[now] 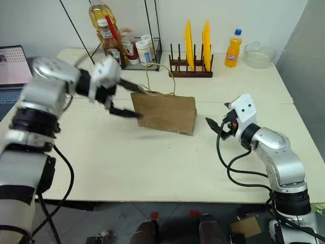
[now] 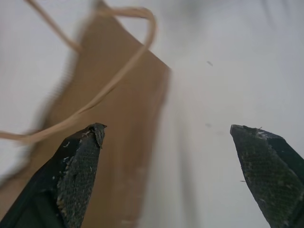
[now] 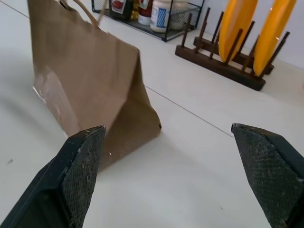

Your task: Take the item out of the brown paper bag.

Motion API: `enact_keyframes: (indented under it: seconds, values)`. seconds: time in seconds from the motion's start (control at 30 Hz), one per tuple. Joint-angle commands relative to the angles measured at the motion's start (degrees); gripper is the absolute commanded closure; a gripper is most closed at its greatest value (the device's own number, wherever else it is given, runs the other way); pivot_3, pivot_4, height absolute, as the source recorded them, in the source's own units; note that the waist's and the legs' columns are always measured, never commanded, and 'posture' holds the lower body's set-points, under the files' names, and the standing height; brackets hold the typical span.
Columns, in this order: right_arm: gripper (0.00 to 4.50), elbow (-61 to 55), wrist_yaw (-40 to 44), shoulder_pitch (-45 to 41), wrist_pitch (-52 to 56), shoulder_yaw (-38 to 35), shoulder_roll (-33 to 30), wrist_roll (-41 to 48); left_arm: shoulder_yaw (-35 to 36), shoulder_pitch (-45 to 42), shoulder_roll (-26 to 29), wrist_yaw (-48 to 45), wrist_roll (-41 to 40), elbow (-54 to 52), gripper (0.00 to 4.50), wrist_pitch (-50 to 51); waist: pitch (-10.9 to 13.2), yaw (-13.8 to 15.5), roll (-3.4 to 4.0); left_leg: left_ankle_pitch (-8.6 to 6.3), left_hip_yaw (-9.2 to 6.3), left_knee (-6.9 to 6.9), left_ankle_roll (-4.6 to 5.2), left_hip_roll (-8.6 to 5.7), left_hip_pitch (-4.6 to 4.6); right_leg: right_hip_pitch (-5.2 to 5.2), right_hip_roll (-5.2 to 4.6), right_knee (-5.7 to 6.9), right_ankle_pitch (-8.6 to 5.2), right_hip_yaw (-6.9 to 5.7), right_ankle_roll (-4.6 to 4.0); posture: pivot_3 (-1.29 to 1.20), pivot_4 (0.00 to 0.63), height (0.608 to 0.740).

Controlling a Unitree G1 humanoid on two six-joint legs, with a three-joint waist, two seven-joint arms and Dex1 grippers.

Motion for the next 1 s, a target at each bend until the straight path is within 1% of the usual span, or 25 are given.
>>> enact_keyframes:
  seconds: [0.03, 0.13, 0.3, 0.4, 0.5, 0.6, 0.7, 0.8, 0.87, 0.93, 1.0]
  values:
    - [0.05, -5.19, 0.19, 0.55, 0.98, -1.8, -0.27, 2.43, 3.24, -3.44, 1.02, 1.79, 2.35, 7.72, 0.0, -3.5, -0.02, -0.11, 0.05, 0.0, 0.03, -0.02, 0.01, 0.0, 0.01, 0.0, 0.0, 0.0, -0.01, 0.01, -0.02, 0.0, 0.15, 0.74]
    - [0.05, -8.68, 1.48, 0.91, 3.37, -1.73, -0.03, 5.84, 3.22, -5.34, 1.18, 4.1, 6.25, 15.08, 0.0, -9.15, -0.02, -0.24, 0.08, 0.01, 0.02, -0.06, 0.03, 0.01, 0.06, 0.0, 0.01, 0.05, -0.03, -0.01, -0.03, 0.0, 0.15, 0.74]
    - [0.05, -10.63, 1.67, 0.14, 5.45, -1.31, -0.83, 7.83, 4.14, -8.36, 1.24, 9.16, 10.88, 25.54, 0.0, -13.9, -0.01, 0.11, 0.05, 0.09, 0.01, 0.0, 0.13, 0.0, 0.01, 0.03, -0.01, 0.1, 0.01, -0.04, 0.03, 0.0, 0.15, 0.74]
    - [0.05, -10.63, 1.1, -0.38, 5.92, -1.23, -0.92, 7.92, 6.13, -9.59, -0.81, 22.76, 12.79, 30.2, 0.0, -16.51, -0.01, 0.28, 0.04, 0.11, 0.0, 0.01, 0.15, 0.0, -0.01, 0.03, -0.02, 0.09, 0.02, -0.06, 0.04, 0.0, 0.15, 0.74]
    - [0.05, -10.85, 0.47, -0.92, 6.34, -0.77, -0.47, 7.89, 7.79, -9.75, -4.93, 34.13, 14.02, 32.19, 0.0, -18.33, -0.02, 0.63, 0.03, 0.11, -0.02, 0.01, 0.15, -0.01, -0.05, 0.05, -0.03, 0.06, 0.01, -0.07, 0.04, 0.0, 0.15, 0.74]
    - [0.05, -11.16, -0.04, -1.27, 6.72, -0.35, -0.15, 7.96, 8.56, -9.87, -8.37, 40.84, 15.58, 33.22, 0.0, -19.41, -0.02, 0.78, 0.01, 0.12, -0.02, 0.03, 0.13, -0.03, -0.11, 0.07, -0.06, 0.03, 0.02, -0.08, 0.04, 0.0, 0.15, 0.74]
    - [0.05, -11.74, -0.67, -1.3, 7.14, -0.2, -0.02, 8.11, 6.85, -9.8, -11.45, 46.69, 19.34, 33.77, 0.0, -21.55, -0.02, 0.46, 0.01, 0.13, -0.02, 0.03, 0.12, -0.03, -0.1, 0.05, -0.05, 0.04, 0.02, -0.07, 0.04, 0.0, 0.15, 0.74]
    - [0.05, -12.16, -1.31, -1.13, 7.53, -0.37, -0.05, 8.2, 5.64, -10.27, -12.9, 49.33, 22.48, 34.19, 0.0, -22.48, -0.01, 0.16, 0.02, 0.22, 0.0, 0.02, -0.02, -0.03, -0.09, 0.05, -0.04, 0.05, 0.02, -0.05, 0.04, 0.0, 0.15, 0.74]
    - [0.05, -12.95, -1.8, -0.58, 7.98, -0.73, -0.12, 8.33, 3.65, -10.75, -13.6, 48.96, 25.3, 34.53, 0.0, -22.73, -0.02, 0.06, 0.02, 0.22, 0.02, 0.02, -0.01, -0.03, -0.06, 0.05, -0.03, 0.08, 0.02, -0.03, 0.04, 0.0, 0.15, 0.74]
    - [0.05, -13.74, -2.26, 0.0, 8.42, -1.06, -0.23, 8.54, 2.11, -10.97, -14.14, 46.71, 27.37, 34.93, 0.0, -22.68, -0.02, 0.09, 0.02, 0.24, 0.01, 0.02, 0.02, -0.03, -0.06, 0.05, -0.02, 0.1, 0.02, -0.03, 0.04, 0.0, 0.15, 0.74]
    - [0.05, -14.28, -2.6, 0.4, 8.74, -1.24, -0.37, 8.74, 1.33, -11.0, -14.34, 42.17, 28.34, 35.08, 0.0, -23.37, -0.02, 0.19, 0.02, 0.25, 0.01, 0.01, 0.03, -0.03, -0.06, 0.06, -0.02, 0.09, 0.02, -0.03, 0.04, 0.0, 0.15, 0.74]
